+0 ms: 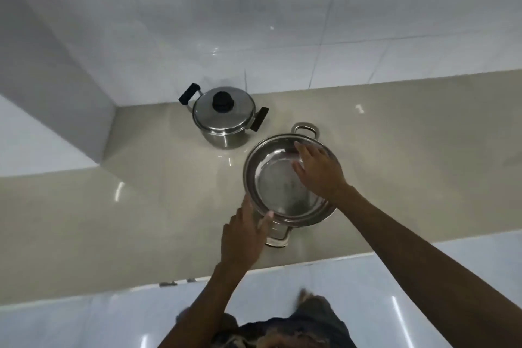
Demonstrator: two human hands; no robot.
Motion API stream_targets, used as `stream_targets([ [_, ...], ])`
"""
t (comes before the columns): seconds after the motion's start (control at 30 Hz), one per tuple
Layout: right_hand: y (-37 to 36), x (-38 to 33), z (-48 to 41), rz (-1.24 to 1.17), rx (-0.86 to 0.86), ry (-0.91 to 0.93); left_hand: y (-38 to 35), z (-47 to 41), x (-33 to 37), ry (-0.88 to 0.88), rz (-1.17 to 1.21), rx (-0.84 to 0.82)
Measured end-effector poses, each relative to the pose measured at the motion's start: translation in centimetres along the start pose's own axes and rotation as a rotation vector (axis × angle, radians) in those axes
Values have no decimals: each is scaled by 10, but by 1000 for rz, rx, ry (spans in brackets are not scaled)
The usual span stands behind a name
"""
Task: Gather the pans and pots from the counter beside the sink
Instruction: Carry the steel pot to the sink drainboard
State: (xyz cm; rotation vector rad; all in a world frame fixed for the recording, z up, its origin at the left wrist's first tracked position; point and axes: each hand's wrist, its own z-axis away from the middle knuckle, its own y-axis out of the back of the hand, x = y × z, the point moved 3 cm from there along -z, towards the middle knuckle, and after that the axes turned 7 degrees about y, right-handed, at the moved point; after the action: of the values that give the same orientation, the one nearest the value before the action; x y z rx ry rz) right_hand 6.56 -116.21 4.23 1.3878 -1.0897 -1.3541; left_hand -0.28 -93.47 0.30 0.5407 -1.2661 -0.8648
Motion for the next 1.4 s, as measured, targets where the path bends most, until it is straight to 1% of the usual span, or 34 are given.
stream_targets([
  [0.07,6,20,-19,4,-42,79,-14,8,9,154,48,43],
  [0.13,11,36,-38,-15,-77,120,-25,15,16,284,104,32],
  [0.27,12,63,-77,-7,-92,194,-40,24,31,478,284,23],
  [0.4,-1,82,-107,-77,-161,108,-47,21,27,641,441,56],
  [0.5,-13,87,-115,-159,-209,56,-52,26,25,730,594,95],
  [0.63,-19,90,-115,-204,-190,46,-56,33,24,848,783,123],
  [0.77,-16,97,-117,-286,-140,-6,-47,32,19,865,872,140],
  [0.9,-17,101,-104,-359,-90,-60,-20,34,5,829,864,181],
  [1.0,-13,92,-87,-410,-4,-39,13,37,-13,794,859,256],
  [1.1,-5,69,-69,-477,47,-41,51,38,-39,768,858,354],
  [1.27,1,-15,-43,-627,52,-80,115,52,-103,769,871,501],
  [1.4,-8,-120,-34,-696,16,-44,179,79,-175,771,914,615],
])
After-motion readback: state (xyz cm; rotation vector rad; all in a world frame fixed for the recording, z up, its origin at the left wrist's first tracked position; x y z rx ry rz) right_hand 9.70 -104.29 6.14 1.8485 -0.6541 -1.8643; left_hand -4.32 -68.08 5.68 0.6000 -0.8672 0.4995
